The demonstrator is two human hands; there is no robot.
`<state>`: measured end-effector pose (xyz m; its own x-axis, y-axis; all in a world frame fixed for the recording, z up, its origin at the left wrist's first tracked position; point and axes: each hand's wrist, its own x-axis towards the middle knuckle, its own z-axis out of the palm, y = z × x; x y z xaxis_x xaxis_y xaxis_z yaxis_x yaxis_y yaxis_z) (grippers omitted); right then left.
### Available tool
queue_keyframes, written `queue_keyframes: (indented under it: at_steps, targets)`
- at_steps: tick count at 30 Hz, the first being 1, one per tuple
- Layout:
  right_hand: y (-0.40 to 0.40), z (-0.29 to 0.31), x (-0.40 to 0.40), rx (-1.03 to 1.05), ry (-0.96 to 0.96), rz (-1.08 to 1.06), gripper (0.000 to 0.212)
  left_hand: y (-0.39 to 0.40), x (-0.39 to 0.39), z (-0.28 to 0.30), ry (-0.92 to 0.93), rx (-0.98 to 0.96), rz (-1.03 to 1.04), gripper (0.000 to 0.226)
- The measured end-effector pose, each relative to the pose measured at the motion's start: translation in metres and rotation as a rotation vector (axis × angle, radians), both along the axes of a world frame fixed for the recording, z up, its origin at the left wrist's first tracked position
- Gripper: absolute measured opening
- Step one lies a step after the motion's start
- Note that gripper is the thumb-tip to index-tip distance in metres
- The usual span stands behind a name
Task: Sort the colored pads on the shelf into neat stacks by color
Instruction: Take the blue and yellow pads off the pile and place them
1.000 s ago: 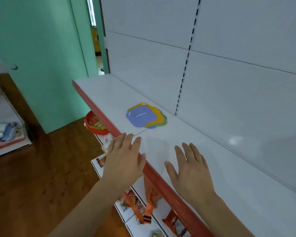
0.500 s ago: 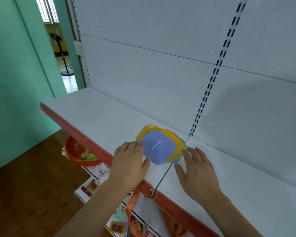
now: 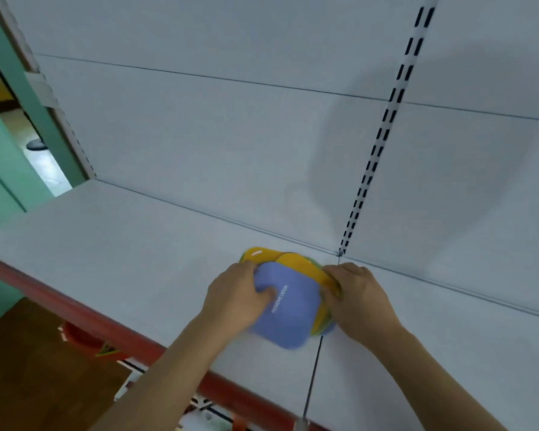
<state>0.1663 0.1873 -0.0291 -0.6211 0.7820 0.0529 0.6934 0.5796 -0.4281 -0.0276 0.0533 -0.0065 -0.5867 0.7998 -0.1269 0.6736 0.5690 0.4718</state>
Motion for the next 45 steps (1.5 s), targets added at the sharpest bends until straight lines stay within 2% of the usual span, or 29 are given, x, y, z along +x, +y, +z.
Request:
queue_keyframes:
  at_steps: [2, 5, 7, 12, 14, 17, 19, 20, 24, 26, 28, 30, 31, 34, 35, 36, 38, 39, 42, 45]
  targets:
    - [0.001, 0.003, -0.002, -0.036, 0.027, -0.036, 0.035, 0.005, -0.005, 0.001, -0.09, 0.04, -0.005, 0.039]
    - [0.007, 0.002, -0.011, -0.074, 0.04, -0.108, 0.02, 0.012, -0.013, 0.007, -0.164, 0.078, -0.093, 0.02]
    - [0.006, 0.0, -0.015, -0.078, 0.047, -0.16, 0.013, 0.012, -0.022, 0.009, -0.192, 0.072, -0.112, 0.017]
    - [-0.005, 0.029, -0.006, -0.079, 0.182, -0.364, 0.011, -0.004, -0.068, 0.012, -0.402, 0.093, 0.024, 0.009]
    - [-0.016, 0.047, 0.004, -0.006, 0.277, -0.428, 0.008, -0.009, -0.083, 0.011, -0.45, 0.124, 0.05, 0.011]
    - [-0.053, 0.068, 0.013, 0.322, 0.433, -0.406, 0.01, -0.01, -0.093, 0.008, -0.479, 0.164, 0.05, 0.011]
    - [-0.079, 0.065, 0.015, 0.523, 0.387, -0.285, 0.01, -0.009, -0.094, 0.007, -0.5, 0.174, 0.036, 0.014]
    - [-0.088, 0.054, 0.016, 0.559, 0.325, -0.205, 0.012, -0.008, -0.093, 0.006, -0.505, 0.179, 0.026, 0.013]
    - [-0.108, 0.009, 0.021, 0.353, 0.05, 0.005, 0.02, -0.007, -0.092, 0.004, -0.494, 0.202, -0.013, 0.013]
    - [-0.112, 0.007, 0.022, 0.277, 0.08, -0.053, 0.032, -0.009, -0.093, 0.004, -0.51, 0.199, -0.021, 0.014]
    - [-0.106, 0.013, 0.023, 0.272, 0.153, -0.164, 0.033, -0.012, -0.093, 0.005, -0.542, 0.192, -0.018, 0.016]
    - [-0.094, 0.017, 0.025, 0.228, 0.101, -0.264, 0.036, -0.014, -0.092, 0.007, -0.569, 0.189, -0.019, 0.02]
    - [-0.09, 0.019, 0.024, 0.183, 0.025, -0.279, 0.044, -0.015, -0.091, 0.007, -0.575, 0.187, -0.022, 0.022]
    - [-0.094, 0.016, 0.013, 0.134, -0.2, -0.158, 0.076, -0.015, -0.089, 0.008, -0.58, 0.188, -0.016, 0.024]
    - [-0.099, 0.015, 0.007, 0.166, -0.24, -0.103, 0.075, -0.015, -0.089, 0.008, -0.577, 0.188, -0.011, 0.024]
    - [-0.102, 0.013, 0.002, 0.219, -0.231, -0.057, 0.064, -0.015, -0.09, 0.008, -0.574, 0.19, -0.009, 0.023]
    - [-0.103, 0.01, -0.003, 0.331, -0.119, 0.001, 0.036, -0.014, -0.09, 0.009, -0.565, 0.2, -0.013, 0.023]
    - [-0.101, 0.013, -0.003, 0.341, -0.068, -0.004, 0.03, -0.014, -0.09, 0.009, -0.566, 0.21, -0.015, 0.022]
    - [-0.095, 0.032, 0.002, 0.255, 0.098, -0.172, 0.028, -0.013, -0.09, 0.011, -0.625, 0.278, -0.012, 0.022]
    - [-0.087, 0.058, 0.014, 0.028, 0.517, -0.486, 0.027, -0.011, -0.087, 0.016, -0.816, 0.357, -0.039, 0.028]
